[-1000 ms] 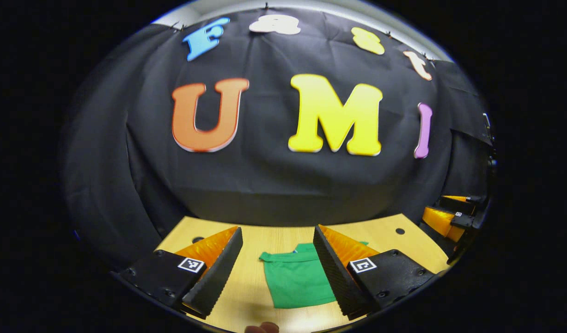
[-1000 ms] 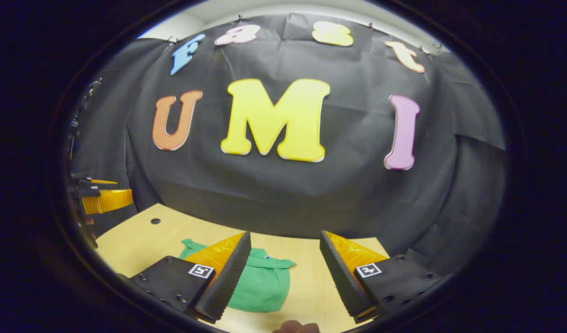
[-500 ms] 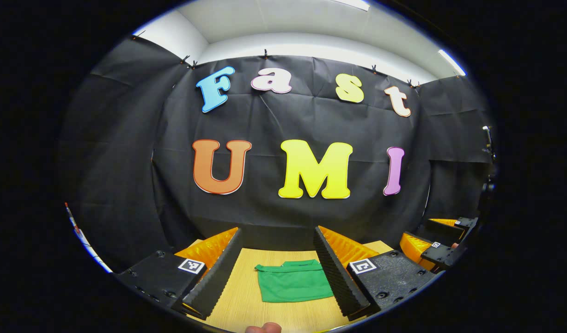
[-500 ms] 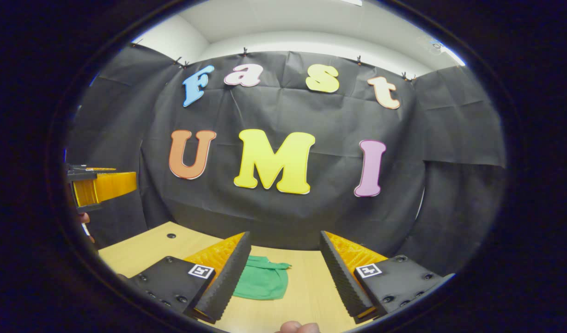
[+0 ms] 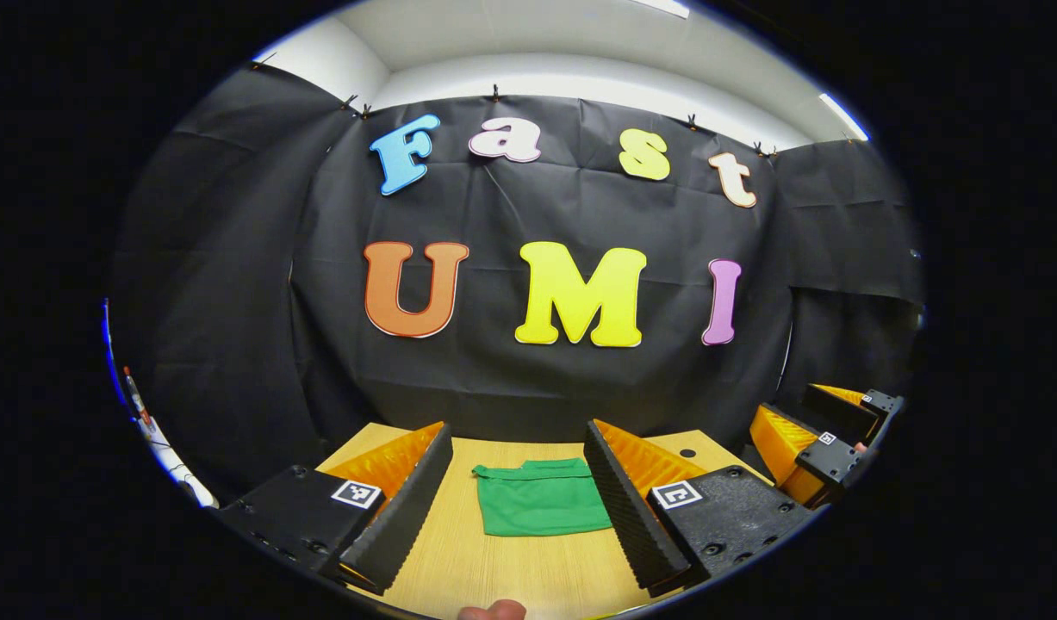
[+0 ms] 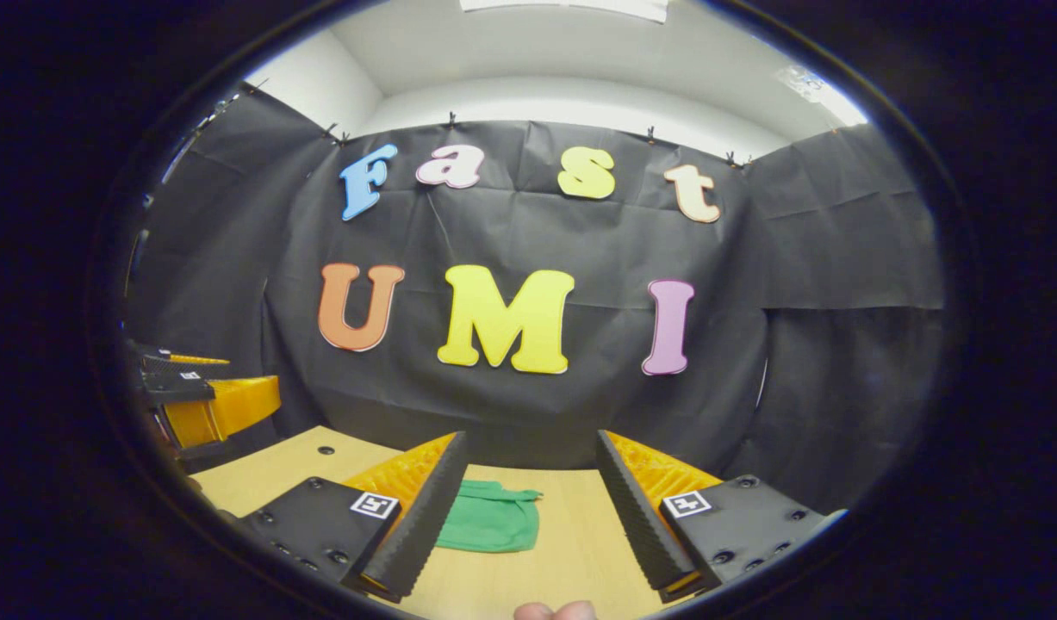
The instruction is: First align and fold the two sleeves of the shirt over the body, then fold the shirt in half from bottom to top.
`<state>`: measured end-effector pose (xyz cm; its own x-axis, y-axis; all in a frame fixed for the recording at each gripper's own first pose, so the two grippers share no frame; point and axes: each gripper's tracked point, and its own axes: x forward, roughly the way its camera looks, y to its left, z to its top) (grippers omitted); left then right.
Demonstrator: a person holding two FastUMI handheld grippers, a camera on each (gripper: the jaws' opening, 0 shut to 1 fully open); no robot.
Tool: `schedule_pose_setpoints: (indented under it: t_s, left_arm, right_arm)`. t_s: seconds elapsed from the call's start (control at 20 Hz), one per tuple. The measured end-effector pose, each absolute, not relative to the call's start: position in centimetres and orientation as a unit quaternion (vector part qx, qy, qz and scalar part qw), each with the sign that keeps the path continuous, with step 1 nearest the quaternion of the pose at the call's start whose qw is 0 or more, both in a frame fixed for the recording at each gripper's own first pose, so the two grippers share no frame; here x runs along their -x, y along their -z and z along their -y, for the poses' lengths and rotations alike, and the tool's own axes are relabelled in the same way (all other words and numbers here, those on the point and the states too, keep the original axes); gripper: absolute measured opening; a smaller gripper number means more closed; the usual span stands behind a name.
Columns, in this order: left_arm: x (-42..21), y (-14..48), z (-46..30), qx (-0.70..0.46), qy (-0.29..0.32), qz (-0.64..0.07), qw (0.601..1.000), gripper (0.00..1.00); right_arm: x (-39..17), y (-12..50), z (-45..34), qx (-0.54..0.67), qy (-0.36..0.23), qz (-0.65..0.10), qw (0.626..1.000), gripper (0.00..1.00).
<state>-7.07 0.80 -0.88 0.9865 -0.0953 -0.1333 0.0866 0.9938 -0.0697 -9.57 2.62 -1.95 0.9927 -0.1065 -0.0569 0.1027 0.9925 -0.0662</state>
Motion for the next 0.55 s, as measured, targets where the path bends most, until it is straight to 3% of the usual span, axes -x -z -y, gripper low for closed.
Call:
schedule_pose_setpoints:
  t_s: [0.55]
  left_arm:
    - [6.8, -0.4, -1.9, 0.03, 0.037, -0.05, 0.998, 0.98]
  right_arm:
    - [8.7, 1.4, -2.6, 0.007, 0.059, -0.034, 0.998, 0.95]
